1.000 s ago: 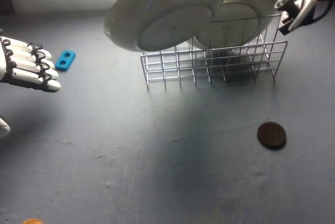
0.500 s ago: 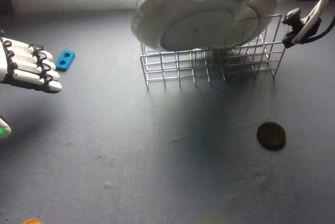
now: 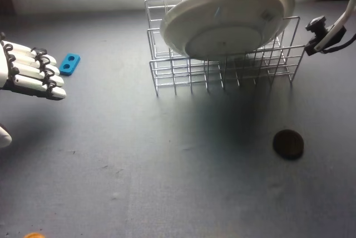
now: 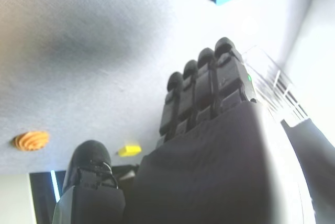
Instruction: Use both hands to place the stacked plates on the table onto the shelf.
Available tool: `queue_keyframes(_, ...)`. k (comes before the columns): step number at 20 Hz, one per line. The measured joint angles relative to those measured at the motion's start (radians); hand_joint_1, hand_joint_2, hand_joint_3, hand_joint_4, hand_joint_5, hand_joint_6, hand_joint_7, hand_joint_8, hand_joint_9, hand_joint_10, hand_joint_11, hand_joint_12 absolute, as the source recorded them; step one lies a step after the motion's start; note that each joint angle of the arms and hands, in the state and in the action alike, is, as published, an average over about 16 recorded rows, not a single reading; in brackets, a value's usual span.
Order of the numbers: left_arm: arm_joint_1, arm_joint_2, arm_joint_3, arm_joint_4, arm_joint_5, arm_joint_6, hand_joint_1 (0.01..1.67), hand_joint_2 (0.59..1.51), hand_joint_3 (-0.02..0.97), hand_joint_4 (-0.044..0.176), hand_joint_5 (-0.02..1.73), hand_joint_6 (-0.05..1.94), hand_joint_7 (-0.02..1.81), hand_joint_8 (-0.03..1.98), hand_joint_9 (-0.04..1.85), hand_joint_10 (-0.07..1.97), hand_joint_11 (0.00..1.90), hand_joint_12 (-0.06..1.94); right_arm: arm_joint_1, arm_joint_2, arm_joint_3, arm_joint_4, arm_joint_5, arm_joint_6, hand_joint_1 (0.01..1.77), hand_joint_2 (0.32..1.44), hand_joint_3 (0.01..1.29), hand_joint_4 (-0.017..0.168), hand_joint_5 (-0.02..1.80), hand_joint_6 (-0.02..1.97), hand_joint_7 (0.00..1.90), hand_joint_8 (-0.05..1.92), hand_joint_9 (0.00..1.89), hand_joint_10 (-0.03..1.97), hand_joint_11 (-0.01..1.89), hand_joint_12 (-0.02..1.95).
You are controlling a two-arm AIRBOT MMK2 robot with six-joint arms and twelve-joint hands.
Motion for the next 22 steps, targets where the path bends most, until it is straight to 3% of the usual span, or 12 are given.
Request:
queue_keyframes(7, 0.002, 0.000, -0.002, 0.002, 0.000, 0.000, 0.02, 1.151, 0.016, 0.001, 0.08, 0.02, 0.07, 0.00, 0.04, 0.02, 0.02, 0.01, -0.026, 0.007, 0.022, 0.000, 0.026, 0.037, 1.26, 1.08, 0.01, -0.003, 0.96, 0.91, 1.08, 0.92, 1.21, 0.30, 0.80, 1.20)
queue_keyframes(14, -0.001, 0.001, -0.014, 0.000, -0.003, 0.000, 0.02, 1.153, 0.016, 0.001, 0.08, 0.02, 0.08, 0.00, 0.04, 0.02, 0.02, 0.01, -0.028, 0.042, 0.003, -0.085, 0.055, 0.007, 1.26, 1.09, 0.01, -0.003, 0.95, 0.92, 1.08, 0.95, 1.17, 0.37, 0.79, 1.20)
queue_keyframes(19, -0.023, 0.011, -0.050, -0.010, -0.013, 0.001, 0.02, 1.154, 0.016, 0.001, 0.08, 0.02, 0.08, 0.00, 0.04, 0.01, 0.02, 0.01, -0.035, 0.099, -0.039, -0.180, 0.077, -0.067, 1.25, 1.10, 0.01, -0.003, 0.93, 0.96, 1.06, 0.97, 1.13, 0.40, 0.77, 1.20)
queue_keyframes(22, -0.047, 0.024, -0.086, -0.013, -0.024, 0.009, 0.02, 1.154, 0.016, 0.001, 0.08, 0.02, 0.08, 0.00, 0.04, 0.01, 0.02, 0.01, -0.045, 0.150, -0.079, -0.261, 0.095, -0.119, 1.22, 1.11, 0.01, -0.002, 0.92, 0.99, 1.05, 0.84, 1.11, 0.41, 0.76, 1.19)
